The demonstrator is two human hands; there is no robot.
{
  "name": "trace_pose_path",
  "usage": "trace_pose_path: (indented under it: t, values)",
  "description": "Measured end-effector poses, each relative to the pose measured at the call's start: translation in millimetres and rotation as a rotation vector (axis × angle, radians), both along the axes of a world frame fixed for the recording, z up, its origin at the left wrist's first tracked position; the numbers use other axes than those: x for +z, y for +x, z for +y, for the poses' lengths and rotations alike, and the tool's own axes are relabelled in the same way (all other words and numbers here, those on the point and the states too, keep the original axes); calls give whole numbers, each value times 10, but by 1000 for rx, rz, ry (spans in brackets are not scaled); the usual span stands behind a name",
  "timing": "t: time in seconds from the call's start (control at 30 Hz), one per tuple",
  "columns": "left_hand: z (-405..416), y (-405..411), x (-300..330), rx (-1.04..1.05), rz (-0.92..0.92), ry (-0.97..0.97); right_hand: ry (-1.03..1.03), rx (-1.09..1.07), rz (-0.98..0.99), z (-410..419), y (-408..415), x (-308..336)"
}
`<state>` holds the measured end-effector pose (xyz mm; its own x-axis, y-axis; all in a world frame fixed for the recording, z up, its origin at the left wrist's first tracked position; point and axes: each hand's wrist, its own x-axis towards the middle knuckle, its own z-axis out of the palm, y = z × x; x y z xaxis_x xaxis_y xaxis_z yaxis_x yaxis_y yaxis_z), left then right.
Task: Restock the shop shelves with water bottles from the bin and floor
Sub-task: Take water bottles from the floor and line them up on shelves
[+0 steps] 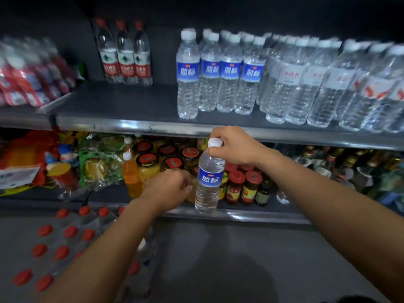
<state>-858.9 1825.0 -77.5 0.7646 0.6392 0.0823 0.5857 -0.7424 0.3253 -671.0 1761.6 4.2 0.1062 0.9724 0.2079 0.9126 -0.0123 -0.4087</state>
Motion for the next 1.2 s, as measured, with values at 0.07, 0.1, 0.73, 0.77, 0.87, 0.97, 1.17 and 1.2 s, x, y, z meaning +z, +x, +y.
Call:
trace_pose_path:
  t: [0.07, 0.1, 0.73, 0.77, 0.87, 0.97, 1.17, 1.2]
  values:
    - [75, 79, 216, 3, -24, 56, 53, -10, -15, 10, 81, 209]
    - [116, 99, 303, 8, -26, 84, 73, -15, -12, 27, 102, 287]
    - [959, 794, 1587, -25, -160, 308, 501, -213, -62, 1045, 806, 1586]
    - [999, 812, 1586, -23, -165, 311, 496, -214, -66, 1112, 839, 1578]
    - [1104, 847, 1538, -25, -163, 309, 463, -201, -59, 1297, 919, 1503]
    - [1184, 861, 1455, -17, -142, 302, 439, -195, -49, 1444, 979, 1413]
    - [1287, 861, 1318, -10, -124, 275, 421, -176, -23, 1614, 1068, 1403]
    - [1293, 862, 1311, -10, -125, 272, 415, -173, -26, 1632, 1073, 1407]
